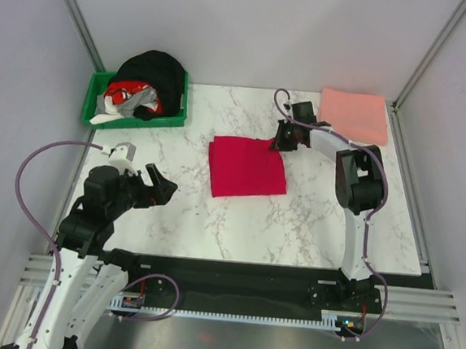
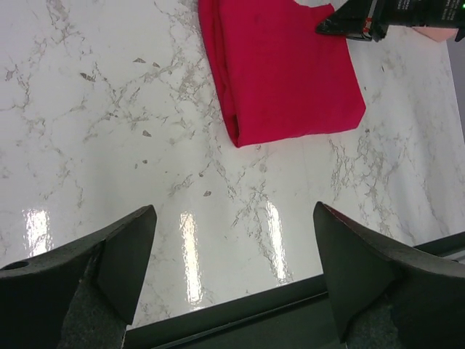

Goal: Fold and stack the t-shirts
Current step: Neatly place the folded tshirt to the corner

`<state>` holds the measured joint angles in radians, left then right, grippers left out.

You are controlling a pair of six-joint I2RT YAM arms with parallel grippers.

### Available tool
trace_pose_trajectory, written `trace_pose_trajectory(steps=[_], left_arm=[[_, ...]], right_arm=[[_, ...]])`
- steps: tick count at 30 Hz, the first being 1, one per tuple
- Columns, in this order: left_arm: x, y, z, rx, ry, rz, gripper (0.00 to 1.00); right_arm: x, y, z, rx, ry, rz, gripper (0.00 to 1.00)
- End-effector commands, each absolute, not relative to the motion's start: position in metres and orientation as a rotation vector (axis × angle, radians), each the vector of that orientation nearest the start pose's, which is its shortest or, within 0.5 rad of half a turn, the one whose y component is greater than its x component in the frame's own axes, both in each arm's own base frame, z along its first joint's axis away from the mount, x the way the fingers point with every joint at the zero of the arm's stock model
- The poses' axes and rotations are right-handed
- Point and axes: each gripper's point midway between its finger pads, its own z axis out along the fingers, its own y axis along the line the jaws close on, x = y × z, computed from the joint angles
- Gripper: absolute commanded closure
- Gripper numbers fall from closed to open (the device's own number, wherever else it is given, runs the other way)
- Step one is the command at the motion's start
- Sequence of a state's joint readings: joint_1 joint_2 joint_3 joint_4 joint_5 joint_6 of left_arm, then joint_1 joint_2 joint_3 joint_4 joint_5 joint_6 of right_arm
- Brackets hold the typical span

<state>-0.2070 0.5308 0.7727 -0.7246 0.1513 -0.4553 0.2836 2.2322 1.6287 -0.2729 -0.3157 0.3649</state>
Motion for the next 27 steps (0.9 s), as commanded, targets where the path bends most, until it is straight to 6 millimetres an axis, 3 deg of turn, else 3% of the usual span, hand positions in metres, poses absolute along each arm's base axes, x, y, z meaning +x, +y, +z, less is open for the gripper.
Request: trace_pose_trajectory(steps=[1, 3, 8, 13, 15, 16, 20, 22, 27], left_arm=[[0.205, -0.085, 0.232, -0.165, 2.018, -0.557, 0.04], [0.204, -0.085, 0.234, -0.162, 2.012, -0.559, 0.03], [0.203, -0.079, 0.235, -0.184, 1.988, -0.534, 0.03], [0.204, -0.077, 0.235, -0.2, 1.99, -0.521, 0.05], [0.204, -0.078, 0.234, -0.192, 1.998, -0.527, 0.05], [0.204, -0.08, 0.234, -0.184, 2.003, -0.536, 0.05], [0.206, -0.081, 0.231, -0.182, 2.019, -0.535, 0.05], [0.207, -0.083, 0.229, -0.18, 2.03, -0.538, 0.05], [0.208, -0.084, 0.227, -0.181, 2.043, -0.539, 0.06]], right_arm=[[0.502, 0.166, 0.073, -0.115, 2.489, 0.335, 1.0], [0.507, 0.137, 0.098, -0.111, 2.456, 0.196, 1.0], [0.529, 0.083, 0.157, -0.055, 2.332, 0.032, 1.0], [0.557, 0.049, 0.211, -0.037, 2.201, -0.068, 1.0], [0.568, 0.034, 0.219, -0.013, 2.177, -0.097, 1.0], [0.574, 0.029, 0.236, 0.001, 2.138, -0.097, 1.0], [0.59, 0.001, 0.25, 0.063, 2.095, -0.125, 1.0], [0.598, -0.004, 0.267, 0.073, 2.051, -0.114, 1.0], [0.615, -0.021, 0.281, 0.119, 2.0, -0.12, 1.0]])
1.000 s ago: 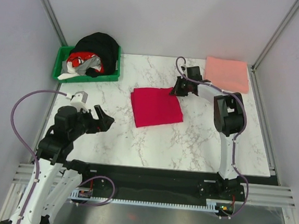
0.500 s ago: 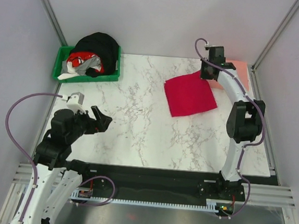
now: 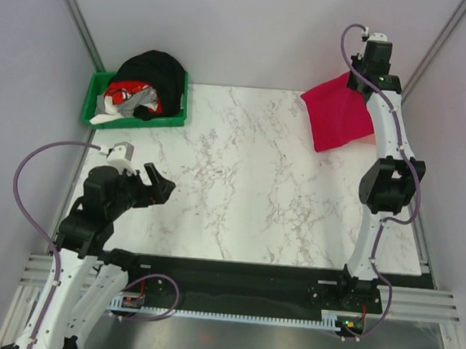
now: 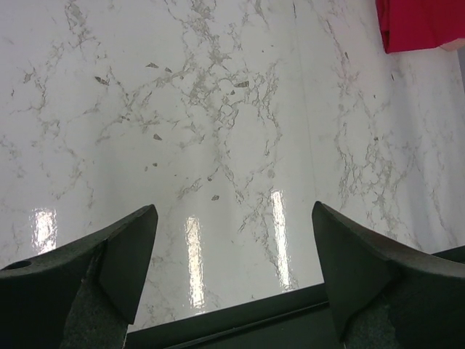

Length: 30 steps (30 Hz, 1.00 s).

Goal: Fold and stack the t-shirts
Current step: Neatly place the folded tshirt to the corner

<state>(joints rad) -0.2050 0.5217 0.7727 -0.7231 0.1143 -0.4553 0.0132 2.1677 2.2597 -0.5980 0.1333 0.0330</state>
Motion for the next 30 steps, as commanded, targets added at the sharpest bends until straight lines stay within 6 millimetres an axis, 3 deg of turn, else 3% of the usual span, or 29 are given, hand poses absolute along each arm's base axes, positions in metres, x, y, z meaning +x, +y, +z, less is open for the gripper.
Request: trace_pose_trajectory(steps=[1, 2, 12, 14, 17, 19, 21, 22, 26, 29, 30], left_arm=[[0.208, -0.084, 0.226, -0.181, 2.045, -0.538, 0.06], [0.208, -0.083, 0.226, -0.18, 2.043, -0.536, 0.06], [0.21, -0.085, 0.221, -0.183, 2.069, -0.541, 0.07], [0.21, -0.085, 0.22, -0.184, 2.072, -0.54, 0.07], [0.21, -0.086, 0.219, -0.179, 2.077, -0.54, 0.07], [0.21, -0.085, 0.222, -0.178, 2.068, -0.542, 0.07], [0.21, -0.085, 0.222, -0.182, 2.066, -0.539, 0.07], [0.21, -0.085, 0.22, -0.183, 2.072, -0.538, 0.07], [0.211, -0.086, 0.219, -0.184, 2.078, -0.54, 0.07], [0.211, -0.086, 0.219, -0.184, 2.078, -0.54, 0.07], [0.211, -0.085, 0.219, -0.186, 2.075, -0.536, 0.07]], right_arm=[[0.618, -0.019, 0.285, 0.119, 1.987, -0.108, 1.0], [0.619, -0.035, 0.286, 0.148, 1.979, -0.122, 1.0], [0.649, -0.088, 0.287, 0.291, 1.872, -0.081, 1.0], [0.658, -0.1, 0.278, 0.32, 1.851, -0.063, 1.0], [0.674, -0.11, 0.259, 0.35, 1.807, -0.033, 1.0], [0.688, -0.115, 0.227, 0.366, 1.805, -0.021, 1.0], [0.697, -0.126, 0.208, 0.415, 1.786, -0.05, 1.0], [0.702, -0.13, 0.184, 0.435, 1.801, -0.067, 1.0], [0.716, -0.144, 0.149, 0.484, 1.767, -0.127, 1.0], [0.71, -0.17, 0.132, 0.614, 1.742, -0.247, 0.54], [0.705, -0.174, 0.122, 0.648, 1.751, -0.271, 0.14]])
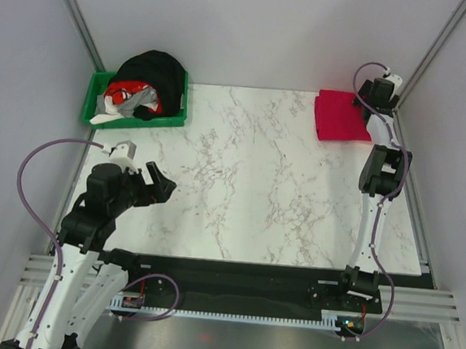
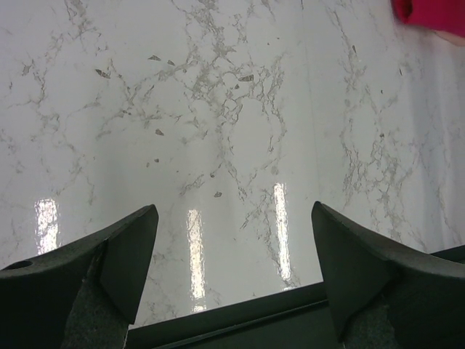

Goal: Fold and stack the t-shirts
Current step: Neatly place the folded tshirt to the corner, then reset both grippers

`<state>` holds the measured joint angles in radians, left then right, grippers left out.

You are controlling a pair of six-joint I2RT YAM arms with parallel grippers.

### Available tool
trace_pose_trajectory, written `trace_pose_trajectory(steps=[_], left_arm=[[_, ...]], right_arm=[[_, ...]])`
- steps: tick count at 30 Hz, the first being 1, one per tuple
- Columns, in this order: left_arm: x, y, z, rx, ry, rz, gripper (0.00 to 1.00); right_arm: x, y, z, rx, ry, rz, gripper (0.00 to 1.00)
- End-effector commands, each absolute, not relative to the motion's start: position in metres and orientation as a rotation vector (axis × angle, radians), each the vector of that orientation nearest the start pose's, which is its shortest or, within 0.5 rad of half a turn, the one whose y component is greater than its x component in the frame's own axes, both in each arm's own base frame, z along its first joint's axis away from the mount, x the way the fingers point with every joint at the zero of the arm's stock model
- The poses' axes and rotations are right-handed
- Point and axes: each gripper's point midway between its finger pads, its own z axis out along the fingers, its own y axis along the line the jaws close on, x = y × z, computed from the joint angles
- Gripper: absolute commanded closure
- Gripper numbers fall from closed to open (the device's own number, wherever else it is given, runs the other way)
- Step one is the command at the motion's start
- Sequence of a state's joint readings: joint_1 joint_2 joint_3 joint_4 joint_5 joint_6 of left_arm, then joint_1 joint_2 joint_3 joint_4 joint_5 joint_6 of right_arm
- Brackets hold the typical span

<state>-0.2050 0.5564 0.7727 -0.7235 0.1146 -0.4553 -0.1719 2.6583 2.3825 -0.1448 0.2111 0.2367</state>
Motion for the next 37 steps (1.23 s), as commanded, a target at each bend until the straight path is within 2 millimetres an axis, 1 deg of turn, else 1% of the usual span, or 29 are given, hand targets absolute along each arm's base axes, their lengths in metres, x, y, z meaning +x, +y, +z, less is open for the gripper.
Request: trace_pose_trajectory(steps=[1, 2, 6, 7, 8, 9, 11, 12, 14, 15, 16, 17, 18, 19, 20, 21, 22, 23, 24, 25, 26, 27, 28, 29, 30, 31, 33, 35, 37], left_arm=[[0.211, -0.084, 0.219, -0.19, 2.074, -0.534, 0.06], [0.211, -0.084, 0.219, -0.193, 2.072, -0.532, 0.06], [0.212, -0.082, 0.217, -0.205, 2.075, -0.521, 0.05], [0.212, -0.082, 0.216, -0.205, 2.079, -0.52, 0.05], [0.212, -0.082, 0.215, -0.205, 2.082, -0.521, 0.04], [0.214, -0.083, 0.216, -0.195, 2.083, -0.523, 0.04], [0.215, -0.084, 0.214, -0.194, 2.093, -0.522, 0.03], [0.217, -0.085, 0.212, -0.19, 2.106, -0.525, 0.02], [0.216, -0.091, 0.218, -0.148, 2.105, -0.555, 0.01], [0.214, -0.096, 0.219, -0.116, 2.108, -0.582, 0.0], [0.215, -0.096, 0.219, -0.118, 2.108, -0.583, 0.0], [0.215, -0.096, 0.22, -0.119, 2.106, -0.58, 0.0], [0.217, -0.093, 0.223, -0.125, 2.094, -0.559, 0.0], [0.217, -0.091, 0.224, -0.134, 2.091, -0.551, 0.0], [0.217, -0.09, 0.228, -0.14, 2.077, -0.55, 0.0], [0.217, -0.088, 0.228, -0.157, 2.074, -0.544, 0.0], [0.217, -0.088, 0.229, -0.161, 2.066, -0.544, 0.0], [0.216, -0.088, 0.232, -0.164, 2.056, -0.546, 0.0], [0.215, -0.088, 0.233, -0.163, 2.052, -0.55, 0.0], [0.215, -0.087, 0.234, -0.165, 2.047, -0.547, 0.0], [0.214, -0.086, 0.236, -0.171, 2.04, -0.544, 0.0], [0.214, -0.085, 0.239, -0.171, 2.031, -0.536, 0.0], [0.214, -0.084, 0.242, -0.168, 2.023, -0.535, 0.0], [0.213, -0.083, 0.247, -0.167, 2.012, -0.531, 0.0], [0.213, -0.082, 0.249, -0.167, 2.004, -0.522, 0.0], [0.213, -0.081, 0.251, -0.163, 1.998, -0.521, 0.0], [0.212, -0.08, 0.256, -0.145, 1.981, -0.511, 0.0], [0.211, -0.077, 0.259, -0.146, 1.965, -0.496, 0.0], [0.212, -0.071, 0.263, -0.154, 1.946, -0.457, 0.0]], right_arm=[[0.7, -0.178, 0.128, 0.684, 1.733, -0.285, 0.03], [0.694, -0.185, 0.132, 0.721, 1.714, -0.325, 0.02], [0.675, -0.191, 0.18, 0.792, 1.629, -0.344, 0.02], [0.668, -0.191, 0.219, 0.796, 1.57, -0.332, 0.02], [0.663, -0.191, 0.237, 0.805, 1.539, -0.324, 0.02], [0.652, -0.19, 0.271, 0.804, 1.49, -0.315, 0.02], [0.637, -0.19, 0.304, 0.812, 1.442, -0.311, 0.02], [0.621, -0.188, 0.333, 0.813, 1.407, -0.3, 0.02], [0.605, -0.182, 0.356, 0.815, 1.389, -0.268, 0.02], [0.586, -0.173, 0.37, 0.833, 1.399, -0.216, 0.02], [0.576, -0.165, 0.375, 0.85, 1.412, -0.168, 0.02], [0.566, -0.154, 0.349, 0.864, 1.491, -0.128, 0.02], [0.542, -0.134, 0.376, 0.866, 1.467, -0.014, 0.02], [0.533, -0.104, 0.371, 0.832, 1.515, 0.082, 0.02], [0.518, -0.082, 0.328, 0.819, 1.625, 0.113, 0.02], [0.49, -0.059, 0.353, 0.77, 1.597, 0.162, 0.02], [0.477, -0.015, 0.345, 0.693, 1.652, 0.205, 0.02], [0.461, 0.011, 0.337, 0.644, 1.687, 0.231, 0.02], [0.43, 0.034, 0.318, 0.596, 1.737, 0.256, 0.02], [0.41, 0.082, 0.309, 0.496, 1.787, 0.336, 0.02], [0.389, 0.102, 0.275, 0.452, 1.869, 0.352, 0.02], [0.366, 0.118, 0.273, 0.421, 1.886, 0.396, 0.02], [0.342, 0.154, 0.261, 0.361, 1.934, 0.481, 0.02], [0.322, 0.167, 0.229, 0.334, 2.007, 0.498, 0.02], [0.307, 0.181, 0.226, 0.293, 2.019, 0.547, 0.02], [0.285, 0.206, 0.217, 0.204, 2.058, 0.596, 0.02], [0.263, 0.212, 0.196, 0.182, 2.123, 0.565, 0.02], [0.242, 0.224, 0.183, 0.143, 2.162, 0.585, 0.02], [0.231, 0.231, 0.18, 0.122, 2.176, 0.61, 0.02]])
